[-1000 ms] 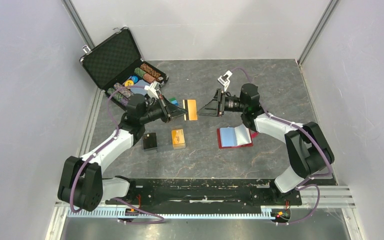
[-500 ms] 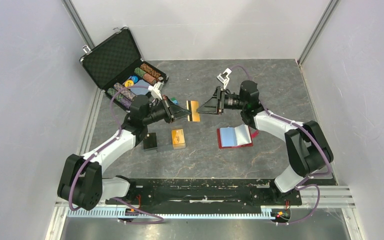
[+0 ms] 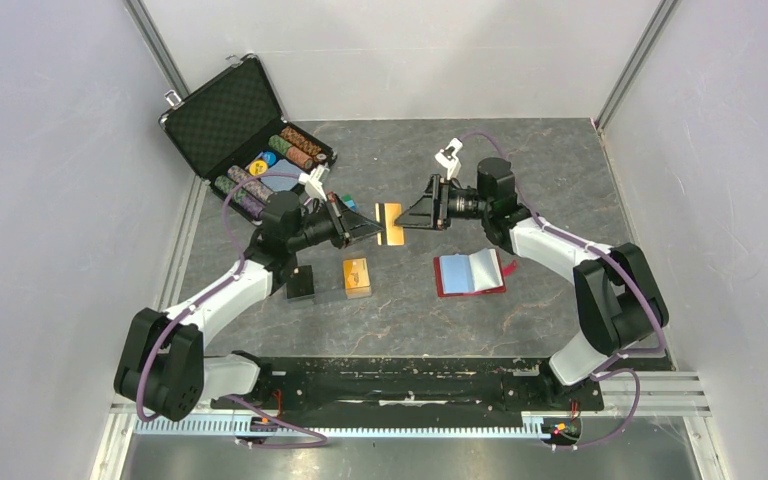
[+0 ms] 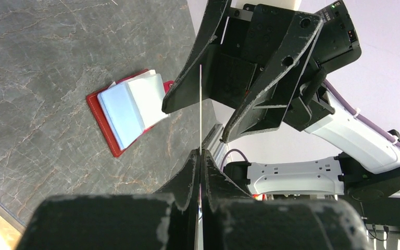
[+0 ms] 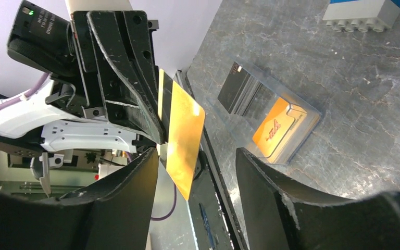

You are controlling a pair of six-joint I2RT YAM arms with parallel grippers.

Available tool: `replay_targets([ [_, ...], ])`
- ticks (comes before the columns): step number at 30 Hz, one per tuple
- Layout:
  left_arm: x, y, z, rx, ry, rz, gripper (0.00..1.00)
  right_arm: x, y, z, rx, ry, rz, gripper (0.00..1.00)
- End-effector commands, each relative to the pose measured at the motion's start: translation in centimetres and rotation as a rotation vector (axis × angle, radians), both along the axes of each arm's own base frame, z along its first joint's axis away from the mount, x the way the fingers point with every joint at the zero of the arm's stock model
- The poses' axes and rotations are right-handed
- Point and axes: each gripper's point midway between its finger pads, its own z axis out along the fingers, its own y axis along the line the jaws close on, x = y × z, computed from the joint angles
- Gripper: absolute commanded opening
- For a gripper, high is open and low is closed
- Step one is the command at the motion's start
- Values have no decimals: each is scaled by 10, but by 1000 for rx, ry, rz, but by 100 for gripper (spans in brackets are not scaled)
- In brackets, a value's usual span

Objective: Put the credit cards into the card holder
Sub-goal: Insert the credit card into the card holder.

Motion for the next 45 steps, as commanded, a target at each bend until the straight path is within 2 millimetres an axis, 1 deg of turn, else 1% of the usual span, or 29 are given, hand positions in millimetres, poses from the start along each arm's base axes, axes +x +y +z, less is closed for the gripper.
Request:
replay_targets([
  [1,-5,-8,21,-48,-54,-41,2,-4,4,28,100,-63,24,56],
  [2,-5,-9,19,-49,-50,-46,2,-7,4,31,124,-62,32,51],
  [3,-5,-11,19,-50,-49,-50,2,-8,5,35,149,-64,36,44],
  [5,-5,-13,18,-55,-44,-54,2,-12,6,43,191,-67,50,35],
  [7,-4,-14,17,-56,-43,-51,2,-14,8,46,213,-63,66,18],
  [8,-4,-14,17,-55,-44,-49,3,-14,7,45,212,-59,65,7],
  [9,-3,-15,16,-54,-40,-49,5,-14,7,45,209,-61,65,0],
  [11,-3,-15,13,-49,-36,-45,14,-13,7,38,179,-61,60,0],
  [12,-2,-15,12,-45,-31,-44,20,-11,7,36,159,-68,54,0],
  [15,1,-13,2,-18,-5,-28,43,2,1,16,28,-76,8,0],
  [16,2,-13,-1,-8,4,-26,47,6,-5,4,-34,-73,-12,0],
  [17,2,-14,-9,10,32,-27,49,11,-9,-1,-76,-84,-37,0],
  [18,4,-15,-14,25,49,-28,50,14,-18,-11,-125,-74,-59,0],
  [20,5,-19,-32,68,108,-43,52,22,-36,-27,-214,-61,-110,0],
  [21,6,-23,-36,81,122,-54,52,24,-48,-38,-265,-41,-138,0],
  [22,5,-26,-47,105,157,-68,52,26,-58,-45,-302,-32,-159,0],
  [23,5,-31,-51,125,168,-82,53,28,-72,-53,-347,-23,-186,0],
  [25,3,-42,-67,186,211,-120,53,31,-97,-70,-439,7,-229,0],
  [28,-4,-55,-94,313,280,-181,54,34,-133,-88,-552,50,-293,0],
  [29,-4,-61,-98,350,280,-199,54,35,-143,-93,-585,61,-309,0],
  [30,-7,-64,-109,399,308,-215,54,34,-153,-98,-613,83,-324,0],
  [31,-7,-67,-116,443,319,-232,54,33,-161,-103,-638,101,-330,0],
  [33,-8,-73,-128,522,334,-268,54,29,-171,-112,-673,132,-330,0],
  [34,-8,-76,-131,554,329,-284,54,28,-174,-116,-682,144,-322,0],
  [36,-10,-80,-145,611,356,-313,54,23,-175,-121,-689,168,-305,0],
  [38,-11,-84,-155,637,370,-332,52,21,-175,-124,-691,177,-295,0],
  [39,-11,-86,-158,644,376,-341,50,19,-175,-125,-694,179,-291,0],
  [42,-13,-91,-168,664,390,-363,45,16,-181,-132,-728,188,-279,0],
  [45,-16,-93,-178,693,403,-386,43,11,-187,-140,-740,217,-275,0],
])
